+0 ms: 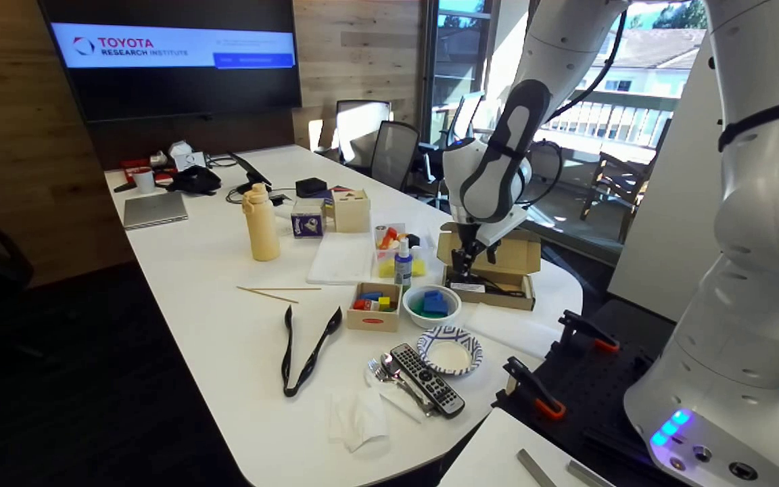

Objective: Remove the white paper from the box and put it on the table

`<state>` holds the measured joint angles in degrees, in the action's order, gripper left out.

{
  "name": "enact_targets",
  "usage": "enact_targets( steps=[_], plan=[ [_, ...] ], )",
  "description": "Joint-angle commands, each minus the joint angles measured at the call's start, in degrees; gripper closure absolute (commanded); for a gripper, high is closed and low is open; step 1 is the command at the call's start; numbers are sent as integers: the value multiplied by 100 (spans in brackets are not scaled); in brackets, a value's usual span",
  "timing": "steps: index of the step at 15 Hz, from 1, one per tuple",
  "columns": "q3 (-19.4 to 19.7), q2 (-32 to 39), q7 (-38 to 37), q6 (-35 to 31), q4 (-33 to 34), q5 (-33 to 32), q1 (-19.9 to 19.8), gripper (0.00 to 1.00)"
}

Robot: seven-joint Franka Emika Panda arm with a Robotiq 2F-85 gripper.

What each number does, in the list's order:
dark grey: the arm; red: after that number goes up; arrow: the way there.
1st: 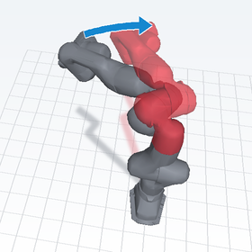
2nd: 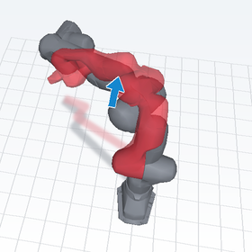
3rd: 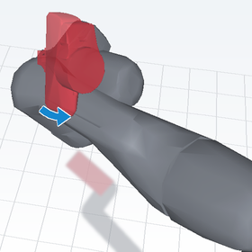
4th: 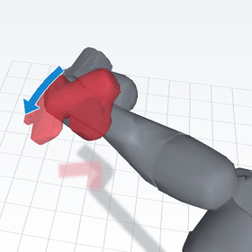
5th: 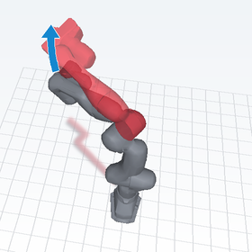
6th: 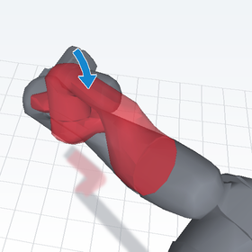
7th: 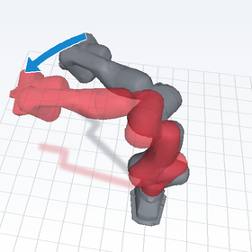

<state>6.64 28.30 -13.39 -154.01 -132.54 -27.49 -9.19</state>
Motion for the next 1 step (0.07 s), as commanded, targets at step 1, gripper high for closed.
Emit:
enact_targets(
  steps=[1],
  plan=[
    [309,-243,399,213,-93,374,376,0]
  ],
)
